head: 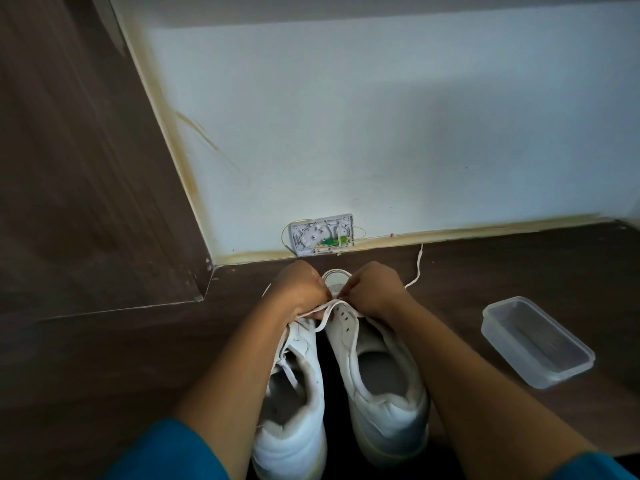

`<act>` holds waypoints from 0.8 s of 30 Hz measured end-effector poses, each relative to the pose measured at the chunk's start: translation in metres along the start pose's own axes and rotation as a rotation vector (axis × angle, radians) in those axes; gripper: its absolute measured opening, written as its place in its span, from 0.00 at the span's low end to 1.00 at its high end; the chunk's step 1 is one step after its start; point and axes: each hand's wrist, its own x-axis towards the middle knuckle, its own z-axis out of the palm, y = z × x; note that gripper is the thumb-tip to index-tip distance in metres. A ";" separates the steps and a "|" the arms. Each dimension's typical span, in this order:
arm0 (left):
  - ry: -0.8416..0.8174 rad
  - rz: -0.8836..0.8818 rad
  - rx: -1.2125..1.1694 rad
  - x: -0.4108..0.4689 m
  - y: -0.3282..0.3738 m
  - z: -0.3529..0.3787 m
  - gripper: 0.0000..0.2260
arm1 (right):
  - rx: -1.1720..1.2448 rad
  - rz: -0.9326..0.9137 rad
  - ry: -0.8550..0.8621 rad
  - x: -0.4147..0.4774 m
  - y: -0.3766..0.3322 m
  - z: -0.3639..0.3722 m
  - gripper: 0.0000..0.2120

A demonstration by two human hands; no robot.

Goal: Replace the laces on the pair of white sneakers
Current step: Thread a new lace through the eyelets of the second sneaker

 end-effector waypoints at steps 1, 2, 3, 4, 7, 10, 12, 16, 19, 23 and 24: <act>-0.004 0.011 0.009 0.001 -0.001 0.001 0.05 | 0.012 0.012 0.005 0.000 0.001 -0.001 0.09; -0.003 0.022 0.016 0.002 -0.003 0.002 0.07 | 0.027 0.029 0.011 -0.001 0.002 0.000 0.09; 0.003 0.029 0.028 0.003 -0.004 0.003 0.08 | 0.038 0.047 0.007 0.000 0.002 0.002 0.09; 0.010 0.037 0.039 0.004 -0.005 0.003 0.08 | 0.045 0.060 0.002 0.000 0.002 0.003 0.10; 0.022 0.076 0.081 0.006 -0.005 0.006 0.08 | 0.081 0.093 0.030 -0.001 0.000 0.008 0.11; 0.028 0.151 0.174 0.004 -0.003 0.008 0.08 | 0.185 0.121 0.086 -0.001 0.001 0.007 0.12; 0.025 0.187 0.213 0.003 -0.002 0.009 0.08 | 0.282 0.130 0.071 -0.001 0.004 0.003 0.15; 0.014 0.201 0.246 0.005 -0.004 0.009 0.07 | 0.401 0.147 -0.017 -0.001 0.006 0.000 0.22; -0.015 0.183 0.201 0.006 -0.005 0.008 0.10 | 0.309 0.160 0.073 -0.001 0.003 0.005 0.19; -0.005 0.183 0.192 0.003 -0.002 0.008 0.12 | 0.277 0.208 0.117 0.001 0.000 0.013 0.16; 0.005 0.177 0.168 0.003 -0.003 0.008 0.12 | 0.276 0.215 0.123 0.001 0.000 0.014 0.18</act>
